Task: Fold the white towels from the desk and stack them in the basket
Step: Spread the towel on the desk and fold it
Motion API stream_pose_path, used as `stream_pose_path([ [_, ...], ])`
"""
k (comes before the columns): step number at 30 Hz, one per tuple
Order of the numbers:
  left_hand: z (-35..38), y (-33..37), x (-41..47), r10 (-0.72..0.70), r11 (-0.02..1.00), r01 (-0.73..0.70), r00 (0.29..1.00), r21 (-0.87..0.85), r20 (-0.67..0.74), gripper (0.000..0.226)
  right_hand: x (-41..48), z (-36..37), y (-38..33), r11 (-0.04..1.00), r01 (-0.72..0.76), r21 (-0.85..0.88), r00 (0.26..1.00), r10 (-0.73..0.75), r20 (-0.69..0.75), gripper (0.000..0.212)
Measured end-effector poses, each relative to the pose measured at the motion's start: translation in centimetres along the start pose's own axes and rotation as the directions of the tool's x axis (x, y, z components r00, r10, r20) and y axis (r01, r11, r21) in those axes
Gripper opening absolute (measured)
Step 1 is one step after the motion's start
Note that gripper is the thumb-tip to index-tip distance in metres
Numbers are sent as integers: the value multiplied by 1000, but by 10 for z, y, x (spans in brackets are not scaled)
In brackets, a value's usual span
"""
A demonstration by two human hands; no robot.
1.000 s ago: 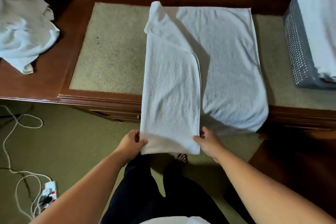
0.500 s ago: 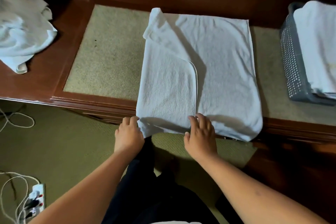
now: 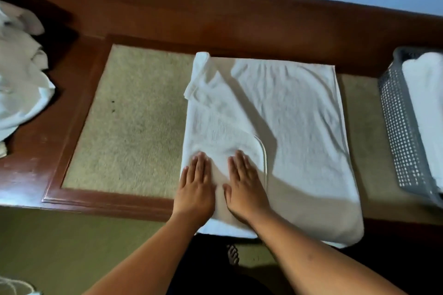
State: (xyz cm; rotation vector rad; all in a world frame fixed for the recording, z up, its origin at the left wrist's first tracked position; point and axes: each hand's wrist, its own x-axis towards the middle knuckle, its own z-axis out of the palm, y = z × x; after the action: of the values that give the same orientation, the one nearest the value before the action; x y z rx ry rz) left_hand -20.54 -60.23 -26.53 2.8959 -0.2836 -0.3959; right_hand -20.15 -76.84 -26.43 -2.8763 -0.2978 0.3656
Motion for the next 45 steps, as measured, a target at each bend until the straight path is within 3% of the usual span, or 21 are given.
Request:
stream_pose_path([
  [6,-26,-26,115,125,992,-124,991,29,-55,73,96,-23,38,997,-66,-31,996,64,-68,70],
  [14,-63,-40,295,112,991,-106,990,76,-88,81,245,-64,96,979,-202,-34,969,194,-154,83],
  [19,-73,-44,349,140,989,-136,987,55,-84,85,299,-75,113,951,-310,14,933,307,-187,87],
  [23,-81,-46,359,124,989,-122,992,89,-15,90,304,-79,114,940,-334,63,934,339,-116,82],
  [27,-77,-40,323,88,991,-99,990,91,112,87,267,-76,124,927,-337,167,941,336,33,81],
  [33,-35,-1,192,129,990,-135,982,31,136,88,111,-47,150,957,-271,102,963,270,24,78],
  [40,-2,70,49,4,1000,2,974,-26,227,87,-50,-41,196,904,-413,109,892,378,248,88],
  [45,2,95,23,-76,997,80,960,-4,270,84,-107,-41,220,811,-566,147,817,527,233,94],
])
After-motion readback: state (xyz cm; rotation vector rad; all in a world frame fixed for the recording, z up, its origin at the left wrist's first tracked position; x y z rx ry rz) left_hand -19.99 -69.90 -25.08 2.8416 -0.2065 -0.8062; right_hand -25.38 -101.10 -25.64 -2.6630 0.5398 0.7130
